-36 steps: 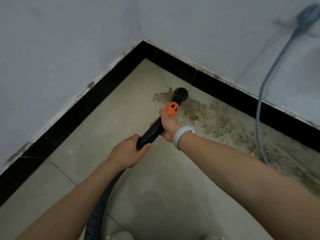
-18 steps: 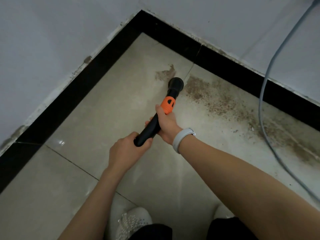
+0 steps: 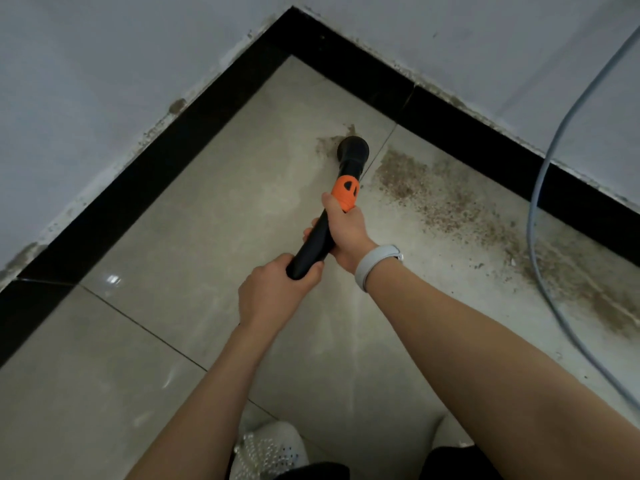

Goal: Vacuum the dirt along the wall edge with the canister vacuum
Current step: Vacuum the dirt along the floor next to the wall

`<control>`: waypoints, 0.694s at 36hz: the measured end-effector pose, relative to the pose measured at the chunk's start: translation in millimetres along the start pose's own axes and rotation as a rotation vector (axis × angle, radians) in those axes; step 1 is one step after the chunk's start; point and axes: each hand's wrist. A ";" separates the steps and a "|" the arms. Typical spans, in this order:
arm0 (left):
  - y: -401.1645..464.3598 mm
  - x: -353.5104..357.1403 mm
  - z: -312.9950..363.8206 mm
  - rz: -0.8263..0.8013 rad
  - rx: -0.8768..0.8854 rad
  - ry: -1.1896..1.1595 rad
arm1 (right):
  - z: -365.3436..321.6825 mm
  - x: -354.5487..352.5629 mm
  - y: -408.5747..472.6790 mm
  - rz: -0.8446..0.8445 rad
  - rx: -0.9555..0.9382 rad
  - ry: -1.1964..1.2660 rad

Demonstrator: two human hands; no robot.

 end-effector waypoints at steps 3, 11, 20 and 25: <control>16.0 3.0 11.4 0.005 0.026 0.029 | -11.5 -3.1 10.9 0.021 0.001 0.013; 50.5 -0.3 29.2 0.031 0.066 0.099 | -38.3 -1.0 33.1 -0.004 0.021 0.091; 42.9 -8.8 19.4 0.034 0.032 0.058 | -32.8 10.8 31.2 -0.046 0.055 0.092; 8.8 -14.7 -14.2 0.023 0.012 0.002 | 6.5 19.7 10.7 -0.049 0.053 0.055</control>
Point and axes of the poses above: each hand's wrist, its own y-axis towards the middle knuckle, its own x-axis out of the palm, z = x × y, and after that the axes turned 2 degrees about y, right-handed
